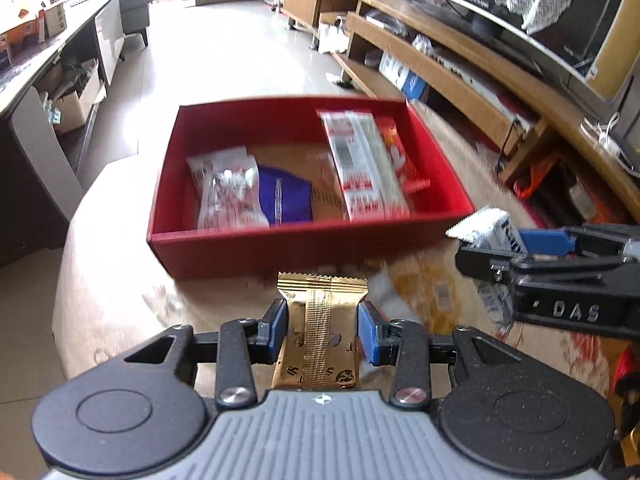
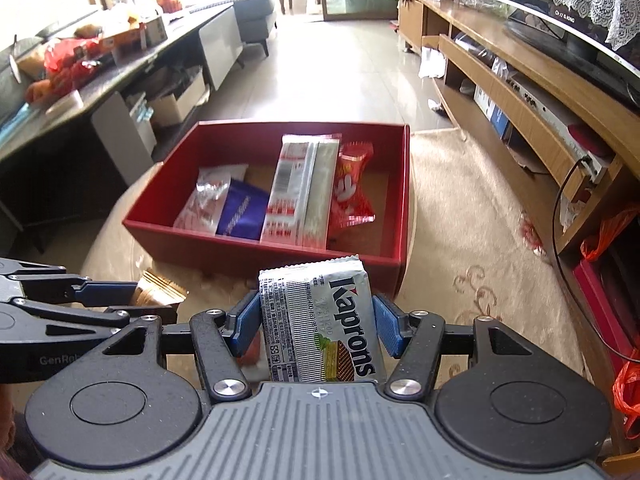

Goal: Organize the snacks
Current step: 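Carry the gold bar and Kaprons box over the red box with both tools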

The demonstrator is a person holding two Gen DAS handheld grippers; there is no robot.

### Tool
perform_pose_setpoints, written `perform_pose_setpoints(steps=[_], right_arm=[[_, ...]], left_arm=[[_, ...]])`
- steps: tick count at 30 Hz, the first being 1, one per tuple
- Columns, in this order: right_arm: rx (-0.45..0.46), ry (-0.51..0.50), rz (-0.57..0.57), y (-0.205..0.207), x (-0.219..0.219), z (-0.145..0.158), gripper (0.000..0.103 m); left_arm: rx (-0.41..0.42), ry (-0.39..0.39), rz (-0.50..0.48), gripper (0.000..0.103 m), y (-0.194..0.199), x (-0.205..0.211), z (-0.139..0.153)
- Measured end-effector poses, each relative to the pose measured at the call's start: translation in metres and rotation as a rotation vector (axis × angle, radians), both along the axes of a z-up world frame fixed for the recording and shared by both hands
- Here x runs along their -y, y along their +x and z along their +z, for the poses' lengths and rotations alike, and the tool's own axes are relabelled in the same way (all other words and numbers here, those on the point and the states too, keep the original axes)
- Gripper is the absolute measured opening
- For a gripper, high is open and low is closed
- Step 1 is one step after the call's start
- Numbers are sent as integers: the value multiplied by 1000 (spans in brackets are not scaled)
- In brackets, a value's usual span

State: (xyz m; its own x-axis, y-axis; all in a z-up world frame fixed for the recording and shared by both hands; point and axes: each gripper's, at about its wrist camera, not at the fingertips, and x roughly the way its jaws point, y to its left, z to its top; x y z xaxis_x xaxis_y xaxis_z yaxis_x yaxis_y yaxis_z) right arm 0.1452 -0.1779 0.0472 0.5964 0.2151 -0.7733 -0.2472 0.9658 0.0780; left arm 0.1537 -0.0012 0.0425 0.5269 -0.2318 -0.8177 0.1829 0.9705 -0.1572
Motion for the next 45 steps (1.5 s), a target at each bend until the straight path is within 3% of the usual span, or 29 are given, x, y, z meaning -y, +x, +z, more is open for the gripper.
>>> perform_pose_setpoints(steps=[8,18,32,45], right_arm=[[41,30,-3,20,-8,13,67],[58,45,-43,63,-10,16,67],[67,10,-41,103,-25,3,67],[37,-31,-54,114,-29,-16,67]], left_arm=[[62,-4,27,34,28,4,21],[87,1,88,34,73,-2,26],[47,34,165,34,117,-15,3],[9,46,171,34,125,-12,-12]])
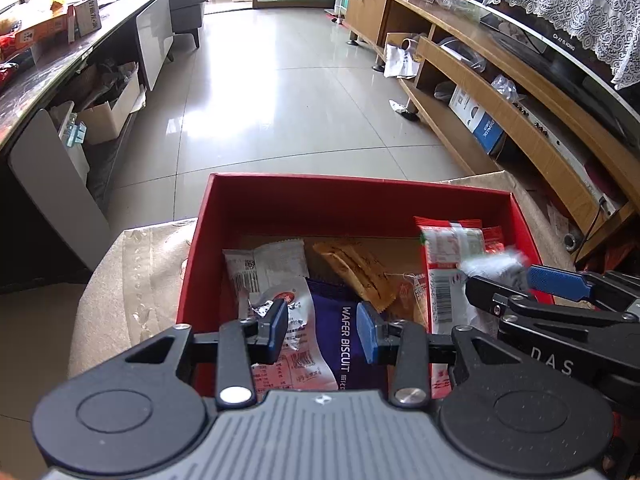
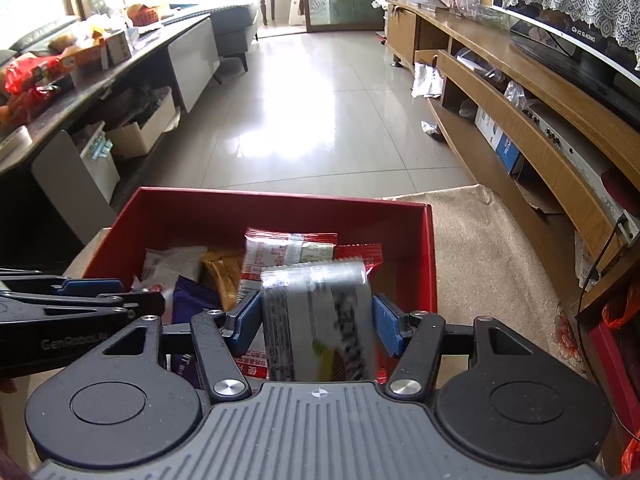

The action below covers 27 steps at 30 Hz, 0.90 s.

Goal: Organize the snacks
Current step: 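Carry the gold bar and Kaprons box over the red box with both tools, then open both tools to drop the gold bar and Kaprons box into the box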

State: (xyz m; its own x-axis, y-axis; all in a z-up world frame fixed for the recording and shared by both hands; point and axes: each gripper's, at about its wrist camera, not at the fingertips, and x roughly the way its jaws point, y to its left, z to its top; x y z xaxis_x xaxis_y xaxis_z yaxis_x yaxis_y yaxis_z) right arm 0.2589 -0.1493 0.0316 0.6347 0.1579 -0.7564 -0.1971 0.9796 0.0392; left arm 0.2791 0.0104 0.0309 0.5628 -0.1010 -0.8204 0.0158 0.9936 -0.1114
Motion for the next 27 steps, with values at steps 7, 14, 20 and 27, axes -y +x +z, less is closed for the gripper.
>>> perform_pose_setpoints(steps=[7,14,20,27], right_arm=[[8,-1,-20,0,3,2,68],[23,-15,-1,-9,-1,10,70],[30,-38,30,-21,-4,18,71],[29,-49,31,-47,4,24,72]], left_arm=[[-2,-4,-16,34,-3,3,1],[8,-11,-33,34,-11,5,6],[2,-13,-50,34,-23,4,7],[6,-18,-153,34,-58,15,13]])
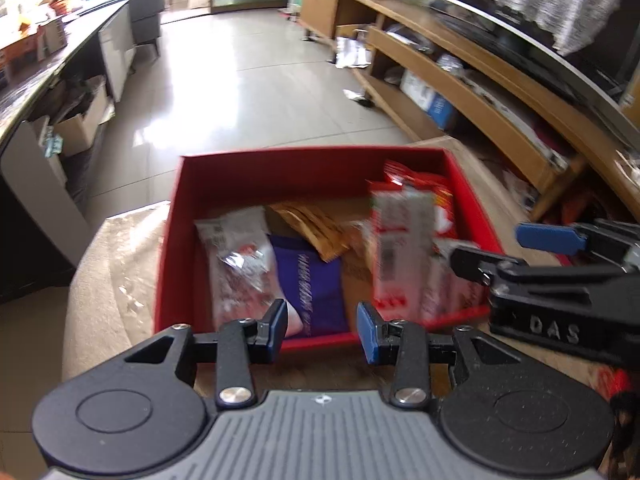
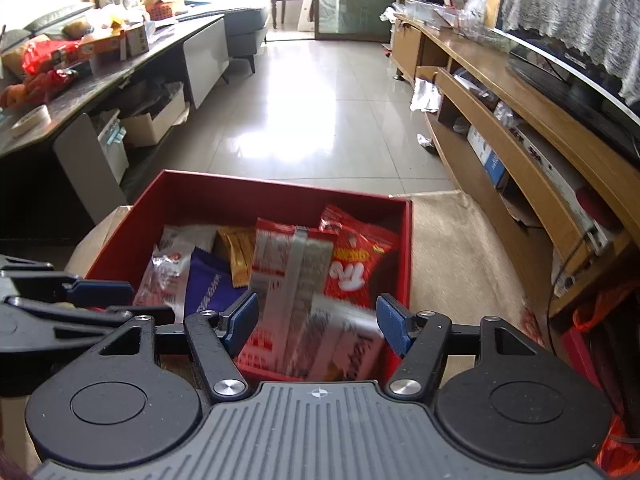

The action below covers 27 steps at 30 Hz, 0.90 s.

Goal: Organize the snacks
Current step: 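Open both tools to drop the gold bar and Kaprons box into the box, then grasp the sausage pack with the left tool while the right tool grasps the crisp bag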

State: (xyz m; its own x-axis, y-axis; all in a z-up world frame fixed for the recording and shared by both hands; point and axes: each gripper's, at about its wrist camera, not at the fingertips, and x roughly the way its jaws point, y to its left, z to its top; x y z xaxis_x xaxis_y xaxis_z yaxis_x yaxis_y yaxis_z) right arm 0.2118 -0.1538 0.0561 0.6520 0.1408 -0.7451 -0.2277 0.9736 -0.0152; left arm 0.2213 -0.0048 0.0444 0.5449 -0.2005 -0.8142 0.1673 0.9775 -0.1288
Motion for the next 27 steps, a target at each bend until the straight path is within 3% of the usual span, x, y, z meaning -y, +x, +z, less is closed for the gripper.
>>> perform_pose_setpoints(steps=[9,15,22,27], right_arm=[[-48,18,-36,-33,18,-9,73],[-79,20,-80,-36,29,-16,76],[-105,5,-96,-35,38,-27,75],[-111,7,-97,-37,43,-28,75]], left_arm=[[-35,-52,-140,35,-40,19,0],[-105,-70,-209,35,-37,39,-29],[-150,-68,-209,35,-16,49,-63],[-219,-84,-219,37,-34,47,-64]])
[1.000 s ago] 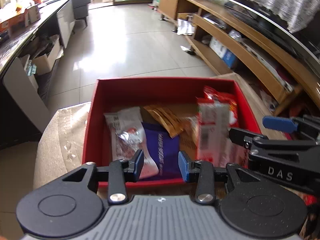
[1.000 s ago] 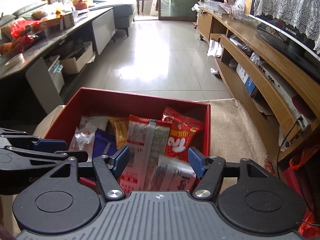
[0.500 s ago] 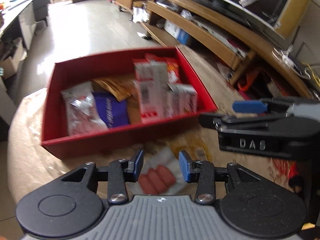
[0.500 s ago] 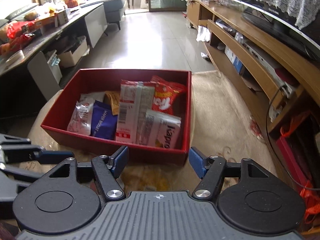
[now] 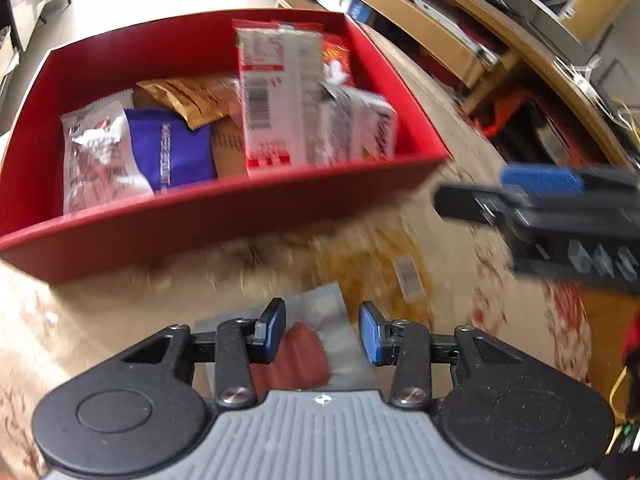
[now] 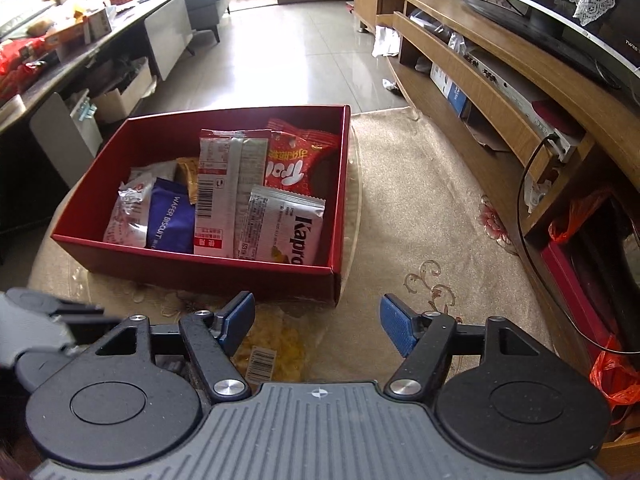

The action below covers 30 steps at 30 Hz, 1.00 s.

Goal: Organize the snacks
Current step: 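Grasp the sausage pack with the left tool while the right tool grasps the crisp bag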

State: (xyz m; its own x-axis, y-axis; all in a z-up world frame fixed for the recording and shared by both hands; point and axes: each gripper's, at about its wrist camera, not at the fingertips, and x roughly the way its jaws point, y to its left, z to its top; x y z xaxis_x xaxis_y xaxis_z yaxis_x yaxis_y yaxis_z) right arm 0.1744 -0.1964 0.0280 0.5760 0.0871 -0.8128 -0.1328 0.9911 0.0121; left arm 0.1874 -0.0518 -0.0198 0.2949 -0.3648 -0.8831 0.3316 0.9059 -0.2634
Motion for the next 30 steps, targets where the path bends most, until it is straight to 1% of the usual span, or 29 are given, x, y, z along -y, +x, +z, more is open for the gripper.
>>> perform_pose_setpoints(steps=[1,2,5,8,9,11,13,14,18,19,21,23,25,27,28,30], right_arm=[[-2,-1,4,-1,1,0,75],[-5,-2,8,-2,0,-1,75],[-18,-5,24,-6,0,-3,76],[-35,-9,39,-11,-2,-6,76],[-37,-10,41,-12,-3,-6,76],[-41,-7,49,-15,-5,-6,76],[-43,-3,52,-16,-5,-7,77],[-45,-4,53,-16,-5,-8,77],[-64,3,50,-13,-1,-13,77],[-72,6,47,-12,1,-15,77],[-86,9,43,-8,2,-18,77],[-92,5,42,-5,2,-21,77],[-96,1,42,-4,1,-22,78],[-105,5,48,-3,-1,-24,78],[-108,9,54,-3,-1,-25,79],[-117,13,71,-4,-5,-27,79]], left_arm=[[-13,17,-13,40,-7,1,2],[-35,20,-28,40,-13,2,3],[-71,-25,-79,42,-35,3,4],[-103,-49,-103,42,-48,1,4],[-88,-37,-97,42,-50,0,6],[-14,3,-104,42,-49,0,14],[50,35,-167,48,-43,2,20],[59,41,-203,52,-40,3,20],[92,111,-308,52,-32,5,13],[91,118,-332,53,-30,5,12],[67,102,-376,53,-29,5,7],[59,99,-406,56,-31,7,4],[82,133,-450,60,-36,10,1],[121,184,-466,62,-39,10,-1],[128,197,-465,63,-37,9,-2],[109,187,-461,65,-33,5,-5]])
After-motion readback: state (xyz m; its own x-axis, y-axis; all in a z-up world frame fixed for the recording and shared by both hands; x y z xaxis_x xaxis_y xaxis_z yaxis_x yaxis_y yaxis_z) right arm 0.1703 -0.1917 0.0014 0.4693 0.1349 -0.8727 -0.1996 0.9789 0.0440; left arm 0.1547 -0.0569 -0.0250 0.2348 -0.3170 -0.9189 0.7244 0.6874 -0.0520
